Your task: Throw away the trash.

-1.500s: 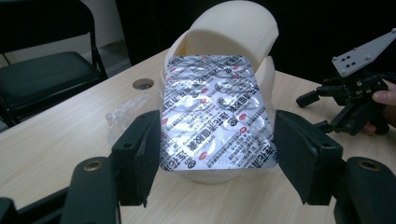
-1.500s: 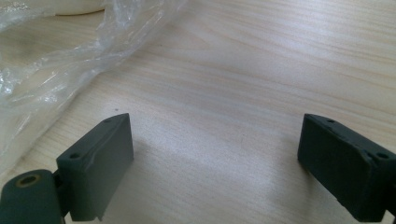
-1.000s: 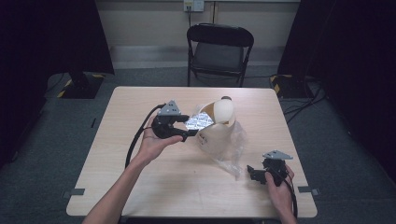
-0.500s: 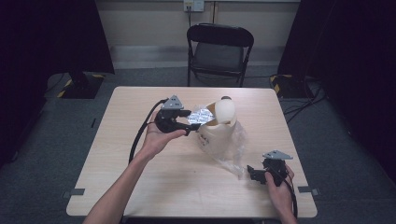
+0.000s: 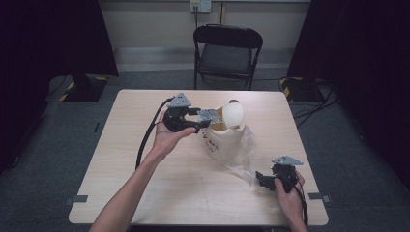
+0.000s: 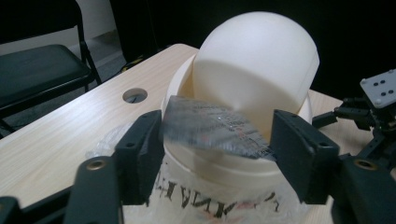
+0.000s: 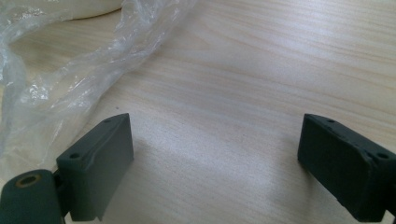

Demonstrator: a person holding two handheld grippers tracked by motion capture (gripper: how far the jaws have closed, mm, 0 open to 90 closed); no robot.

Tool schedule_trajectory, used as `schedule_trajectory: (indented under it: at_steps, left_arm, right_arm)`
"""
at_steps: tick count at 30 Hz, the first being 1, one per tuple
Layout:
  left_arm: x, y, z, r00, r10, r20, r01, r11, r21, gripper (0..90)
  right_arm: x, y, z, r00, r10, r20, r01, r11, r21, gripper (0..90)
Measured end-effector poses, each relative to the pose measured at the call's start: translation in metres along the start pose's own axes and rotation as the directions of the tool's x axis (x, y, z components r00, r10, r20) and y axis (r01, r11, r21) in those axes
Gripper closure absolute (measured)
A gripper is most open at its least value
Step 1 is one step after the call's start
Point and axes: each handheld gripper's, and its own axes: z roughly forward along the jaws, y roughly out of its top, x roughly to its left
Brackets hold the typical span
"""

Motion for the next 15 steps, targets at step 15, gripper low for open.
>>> schedule_trajectory:
  at_steps: [15]
  left_arm:
    - [-0.003, 0.002, 0.022, 0.9989, -0.015, 0.044, 0.015, 0.9998, -0.008, 55.6]
  right_arm:
    - [0.000, 0.000, 0.000, 1.0000, 0.000, 0.000, 0.000, 1.000, 0.000, 9.7]
